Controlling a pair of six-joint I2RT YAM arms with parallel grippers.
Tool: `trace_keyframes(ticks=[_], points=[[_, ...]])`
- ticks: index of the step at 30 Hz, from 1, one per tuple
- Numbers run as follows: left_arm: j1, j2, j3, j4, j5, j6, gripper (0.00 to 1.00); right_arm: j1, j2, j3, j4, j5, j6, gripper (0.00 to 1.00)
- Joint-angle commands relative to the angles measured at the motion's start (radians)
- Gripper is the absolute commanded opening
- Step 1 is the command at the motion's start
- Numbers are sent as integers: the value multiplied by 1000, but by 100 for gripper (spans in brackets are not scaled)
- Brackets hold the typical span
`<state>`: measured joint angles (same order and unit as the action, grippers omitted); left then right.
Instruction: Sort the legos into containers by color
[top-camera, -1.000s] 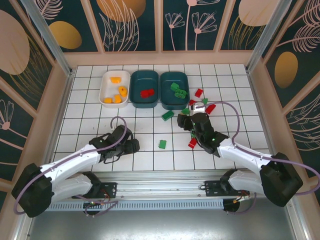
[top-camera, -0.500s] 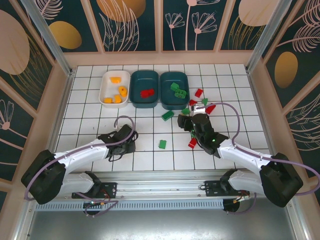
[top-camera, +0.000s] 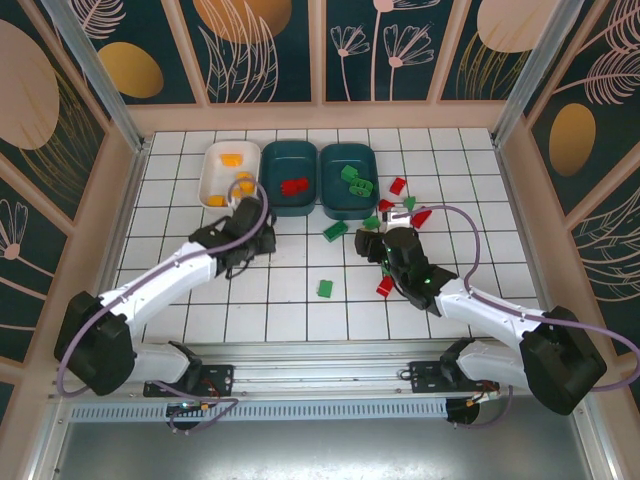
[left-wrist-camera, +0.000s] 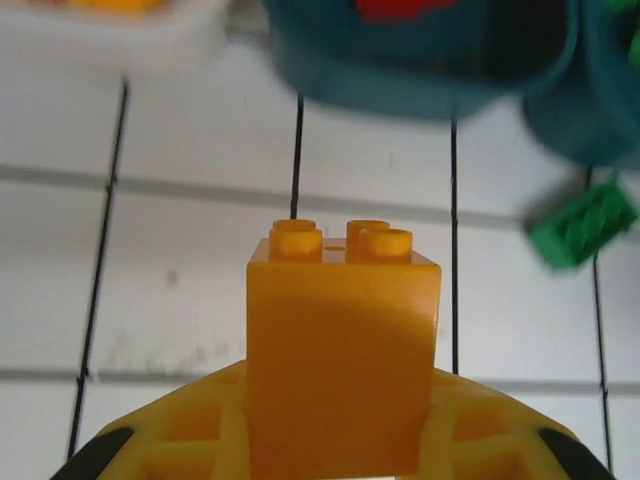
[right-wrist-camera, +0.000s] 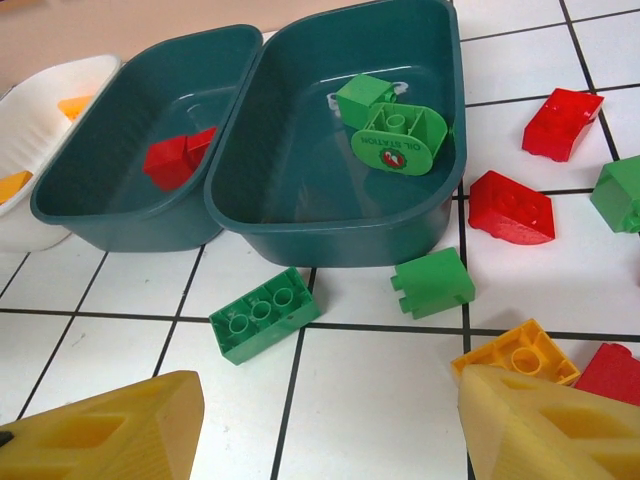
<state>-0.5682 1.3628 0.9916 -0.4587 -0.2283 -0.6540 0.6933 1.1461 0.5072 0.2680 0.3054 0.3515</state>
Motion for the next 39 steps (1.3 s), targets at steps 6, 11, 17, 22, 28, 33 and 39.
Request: trace_keyframes(ticks=[6,11,17,22,28,33,39], points=[[285,342,318,70,143,119,12,-6,-6,-12,52,-33,26,69],[369,559,471,93,252,58,8,-6,-12,-12,46,-39,24,69],[383,644,635,44,222,45,76,-6,-1,-7,44,-41,15,69],[382,427,514,152,240,52,98,-2,25,5,36,-53,4,69],[381,68,58,390,333,-41,98,45,159,73,0,-55,39,69],[382,-197,-454,634,423,-185,99,192,289,178,-156,59,185,70],[381,-504,-752,625,355,-251,99,306,419,248,-263,42,362,71]])
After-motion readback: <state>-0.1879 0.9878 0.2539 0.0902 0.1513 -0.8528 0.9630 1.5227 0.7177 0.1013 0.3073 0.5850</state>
